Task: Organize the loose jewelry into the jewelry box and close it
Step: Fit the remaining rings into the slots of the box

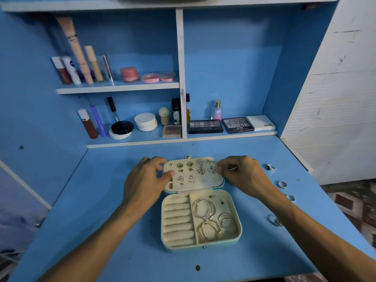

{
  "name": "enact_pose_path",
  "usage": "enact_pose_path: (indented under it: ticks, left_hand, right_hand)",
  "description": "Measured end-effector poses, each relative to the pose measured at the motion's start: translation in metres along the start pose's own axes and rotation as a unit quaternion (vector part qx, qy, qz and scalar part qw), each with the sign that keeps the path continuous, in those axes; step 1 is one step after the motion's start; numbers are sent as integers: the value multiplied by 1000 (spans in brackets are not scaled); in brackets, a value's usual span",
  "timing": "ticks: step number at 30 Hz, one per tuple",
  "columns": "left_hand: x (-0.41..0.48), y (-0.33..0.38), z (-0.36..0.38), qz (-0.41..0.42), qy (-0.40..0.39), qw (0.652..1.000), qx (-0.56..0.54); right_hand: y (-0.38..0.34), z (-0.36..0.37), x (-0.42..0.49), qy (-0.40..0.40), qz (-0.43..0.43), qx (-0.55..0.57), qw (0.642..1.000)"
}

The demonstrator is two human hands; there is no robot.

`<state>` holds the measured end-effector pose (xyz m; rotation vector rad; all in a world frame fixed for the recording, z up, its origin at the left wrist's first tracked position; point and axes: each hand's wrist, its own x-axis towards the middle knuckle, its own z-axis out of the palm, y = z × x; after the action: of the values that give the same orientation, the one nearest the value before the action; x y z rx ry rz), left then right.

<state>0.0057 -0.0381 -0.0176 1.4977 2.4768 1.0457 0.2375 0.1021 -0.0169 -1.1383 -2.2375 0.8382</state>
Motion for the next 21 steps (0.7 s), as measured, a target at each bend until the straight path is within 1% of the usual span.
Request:
enact_pose_path:
  ticks: [1, 2, 4, 6, 7, 10, 15, 21]
  left_hand:
    - [-3, 7, -2, 46, 7, 999, -17]
    - [-6, 16, -2, 90, -3, 995, -43]
    - [-14, 32, -1, 152, -62, 985, -57]
    - [-22, 41, 4, 181, -118, 976, -40]
    - [-25, 42, 7, 187, -131, 973, -28]
    - [-27, 42, 12, 199, -135, 970, 17]
    - [-31, 34, 12, 221, -145, 963, 46]
    - [-25, 34, 16, 214, -139, 966, 41]
  right_hand:
    - [-2, -4, -6, -13, -8, -3, 1000]
    - [-4, -8, -12, -27, -13, -8, 1000]
    - [-7, -14, -23, -54, -22, -23, 998]
    - [-9, -17, -32, -74, -28, -49, 996]
    - [-9, -17, -36, -79, -30, -61, 995]
    - [-5, -12, -45, -70, -27, -92, 993]
    - [-1, -2, -51, -56, -43, -96, 993]
    - [2, 16, -53, 23, -57, -92, 994]
